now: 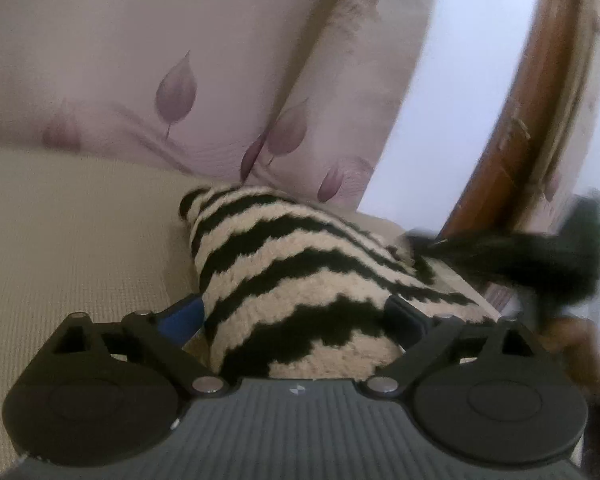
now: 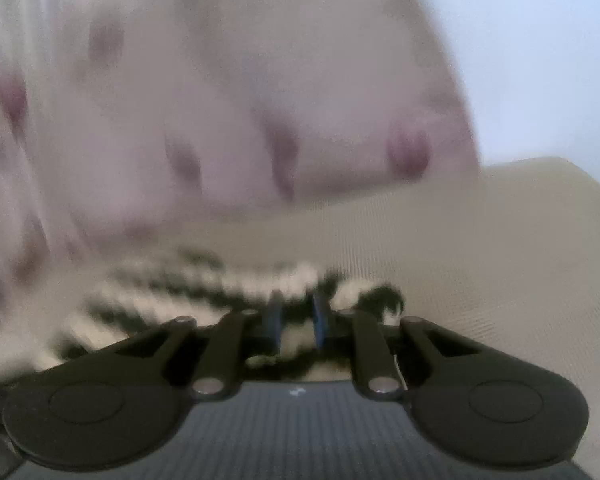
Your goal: Fold small clothes
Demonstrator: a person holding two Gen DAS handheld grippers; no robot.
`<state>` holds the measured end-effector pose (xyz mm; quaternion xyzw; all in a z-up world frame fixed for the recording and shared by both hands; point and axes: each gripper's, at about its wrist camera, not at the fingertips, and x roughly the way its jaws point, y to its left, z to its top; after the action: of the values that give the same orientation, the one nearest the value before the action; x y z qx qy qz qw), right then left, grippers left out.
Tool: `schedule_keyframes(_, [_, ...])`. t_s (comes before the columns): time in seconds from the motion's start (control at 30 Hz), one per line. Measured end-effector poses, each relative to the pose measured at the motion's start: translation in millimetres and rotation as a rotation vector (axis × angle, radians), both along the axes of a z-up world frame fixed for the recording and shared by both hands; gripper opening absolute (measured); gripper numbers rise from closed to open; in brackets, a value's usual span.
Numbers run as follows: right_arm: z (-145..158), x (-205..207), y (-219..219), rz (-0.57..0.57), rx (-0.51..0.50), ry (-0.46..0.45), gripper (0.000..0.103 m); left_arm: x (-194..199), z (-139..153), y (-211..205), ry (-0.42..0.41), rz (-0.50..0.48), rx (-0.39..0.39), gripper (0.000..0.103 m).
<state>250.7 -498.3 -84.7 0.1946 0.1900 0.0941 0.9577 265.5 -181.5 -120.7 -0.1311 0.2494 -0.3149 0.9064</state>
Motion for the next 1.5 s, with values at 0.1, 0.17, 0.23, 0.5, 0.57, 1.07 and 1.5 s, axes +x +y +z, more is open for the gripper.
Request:
schedule_keyframes(0.1, [7, -45, -4, -0.01, 0.045, -0.059, 0.017, -8, 1, 4, -0.051, 0.016, -0.01, 0.094])
schedule_keyframes(0.17, [5, -75, 12, 0.015, -0.027, -0.099, 0.017, -16, 6, 2, -0.109, 0.02, -0.001, 0.095])
schedule_keyframes(0.23, [-1, -97, 36, 0.036, -0.17, -0.111, 0.017, -24, 9, -1, -0.139, 0.021, 0.025, 0.097])
schedule_keyframes(0.5, [-42, -101, 55, -0.045, -0.264, -0.029, 0.017, -23, 8, -11, -0.059, 0.077, 0.147, 0.103])
schedule_keyframes(0.57, [-42, -105, 58, -0.05, -0.278, -0.032, 0.017, -21, 7, -10, -0.053, 0.087, 0.146, 0.103])
schedule_keyframes(1.07, [-42, -100, 42, -0.14, -0.233, -0.014, 0.064, -28, 8, -19, -0.091, 0.118, 0.205, 0.103])
schedule_keyframes(1.5, [-39, -58, -10, 0.115, 0.16, 0.162, 0.078, 35, 32, 29, 0.126, -0.027, 0.002, 0.103])
